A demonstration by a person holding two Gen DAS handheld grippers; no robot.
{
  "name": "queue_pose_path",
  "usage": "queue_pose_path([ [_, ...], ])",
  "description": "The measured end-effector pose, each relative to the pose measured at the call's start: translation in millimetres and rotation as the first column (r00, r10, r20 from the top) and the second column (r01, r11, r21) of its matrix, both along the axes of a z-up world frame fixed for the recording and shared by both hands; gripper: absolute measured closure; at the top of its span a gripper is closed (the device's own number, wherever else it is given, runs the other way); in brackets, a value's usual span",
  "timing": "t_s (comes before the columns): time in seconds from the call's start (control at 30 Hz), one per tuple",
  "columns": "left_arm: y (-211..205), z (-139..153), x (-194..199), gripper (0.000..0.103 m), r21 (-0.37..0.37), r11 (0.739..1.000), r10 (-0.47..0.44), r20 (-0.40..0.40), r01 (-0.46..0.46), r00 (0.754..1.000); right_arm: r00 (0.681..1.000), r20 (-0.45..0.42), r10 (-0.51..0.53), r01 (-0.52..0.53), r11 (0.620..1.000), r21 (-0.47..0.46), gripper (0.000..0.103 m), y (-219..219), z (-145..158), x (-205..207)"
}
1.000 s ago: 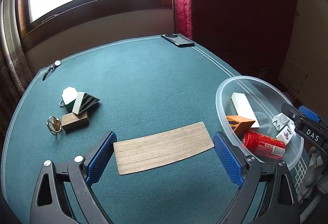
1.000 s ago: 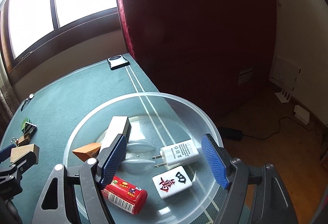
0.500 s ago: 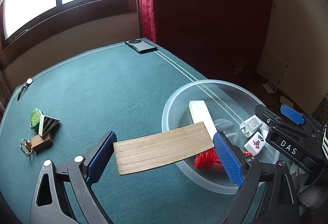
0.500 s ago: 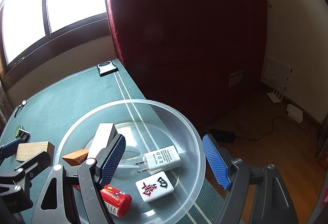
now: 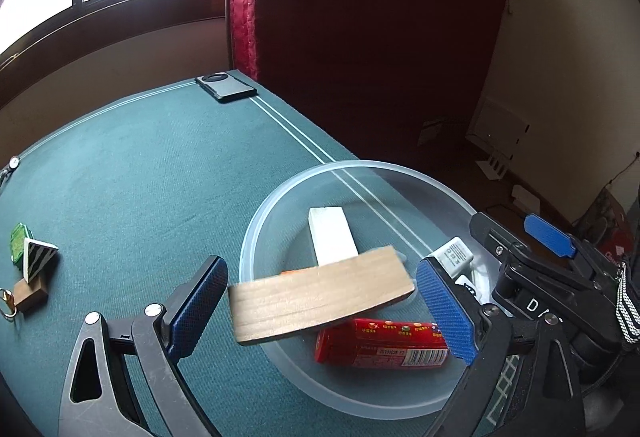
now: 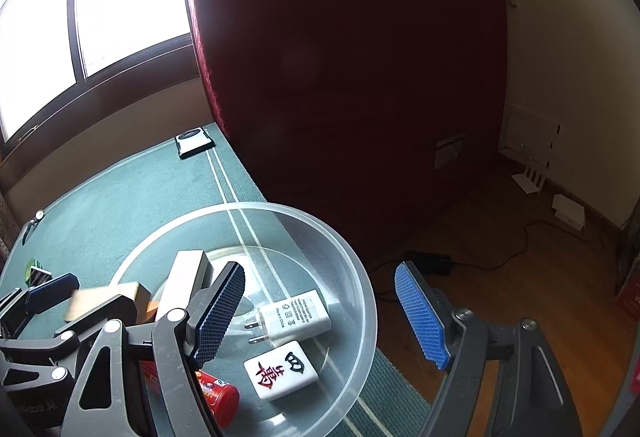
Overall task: Organize rigid objects
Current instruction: 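Lower the long wooden block into the bowl and open the left gripper, then withdraw both open grippers from the bowl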
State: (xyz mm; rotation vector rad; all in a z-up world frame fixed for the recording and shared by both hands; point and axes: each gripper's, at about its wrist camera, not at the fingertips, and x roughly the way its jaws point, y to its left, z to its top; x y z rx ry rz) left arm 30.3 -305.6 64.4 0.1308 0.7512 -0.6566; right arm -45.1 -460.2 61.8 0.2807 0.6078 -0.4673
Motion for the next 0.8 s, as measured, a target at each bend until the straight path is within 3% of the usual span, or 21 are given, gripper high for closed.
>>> queue_pose_path([
  [0.23, 12.1, 5.9, -3.0, 0.007, -0.027, 1.000, 0.017, 0.021, -0.016, 1.000, 1.000, -0.003, 0.000, 0.000, 1.000, -0.006, 0.020, 2.3, -1.7, 1.1],
  [0.8, 44.6, 5.3, -1.5, 0.007, -0.001, 0.995, 0.098, 0.061, -0.098, 0.993, 0.999, -0.009, 0.051, -0.051, 0.997, -0.058, 0.020, 24.0, -2.2, 1.2],
])
